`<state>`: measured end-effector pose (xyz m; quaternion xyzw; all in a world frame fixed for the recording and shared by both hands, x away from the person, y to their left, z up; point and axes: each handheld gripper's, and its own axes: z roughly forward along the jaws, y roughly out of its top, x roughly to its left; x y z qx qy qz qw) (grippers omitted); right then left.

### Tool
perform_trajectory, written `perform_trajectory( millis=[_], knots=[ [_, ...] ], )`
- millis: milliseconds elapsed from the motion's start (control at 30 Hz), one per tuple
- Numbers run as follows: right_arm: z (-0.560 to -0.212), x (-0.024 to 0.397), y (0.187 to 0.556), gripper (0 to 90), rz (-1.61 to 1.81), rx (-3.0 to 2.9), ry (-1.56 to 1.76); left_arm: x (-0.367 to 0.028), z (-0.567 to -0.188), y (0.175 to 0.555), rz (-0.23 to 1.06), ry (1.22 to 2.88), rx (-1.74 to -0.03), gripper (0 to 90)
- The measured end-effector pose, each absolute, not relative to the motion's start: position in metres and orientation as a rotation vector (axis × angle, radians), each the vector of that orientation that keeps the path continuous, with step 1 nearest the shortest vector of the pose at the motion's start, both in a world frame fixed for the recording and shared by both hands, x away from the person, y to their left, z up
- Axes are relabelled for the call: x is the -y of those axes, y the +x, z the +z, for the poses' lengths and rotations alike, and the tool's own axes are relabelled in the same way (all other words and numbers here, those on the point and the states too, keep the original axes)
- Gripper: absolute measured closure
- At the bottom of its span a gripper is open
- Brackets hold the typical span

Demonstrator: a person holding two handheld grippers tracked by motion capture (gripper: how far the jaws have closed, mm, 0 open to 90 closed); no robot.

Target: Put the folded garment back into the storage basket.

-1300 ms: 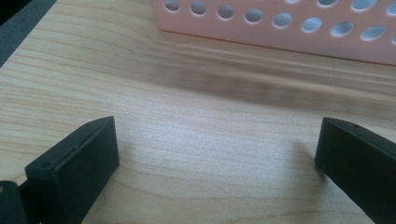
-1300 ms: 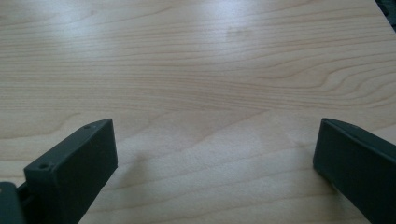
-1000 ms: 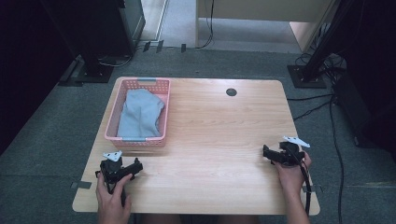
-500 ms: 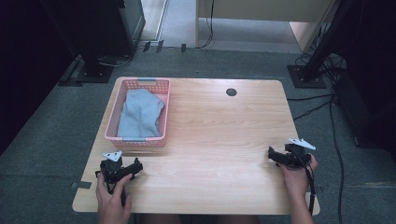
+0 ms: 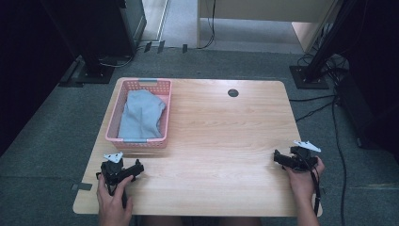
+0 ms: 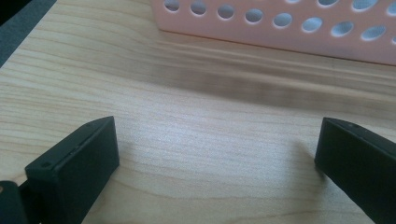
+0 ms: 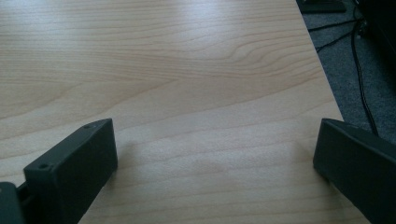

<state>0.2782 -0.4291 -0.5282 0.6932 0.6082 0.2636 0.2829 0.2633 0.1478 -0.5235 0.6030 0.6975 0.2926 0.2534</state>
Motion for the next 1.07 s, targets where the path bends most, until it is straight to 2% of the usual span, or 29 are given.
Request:
perform_trajectory(
  millis=[1067],
  knots=[
    [-0.528,0.444,0.268,0.0,0.692,-1.590,1.881,-0.148,-0.523,0.264,0.795,1.639,-1.895,0.0]
  ],
)
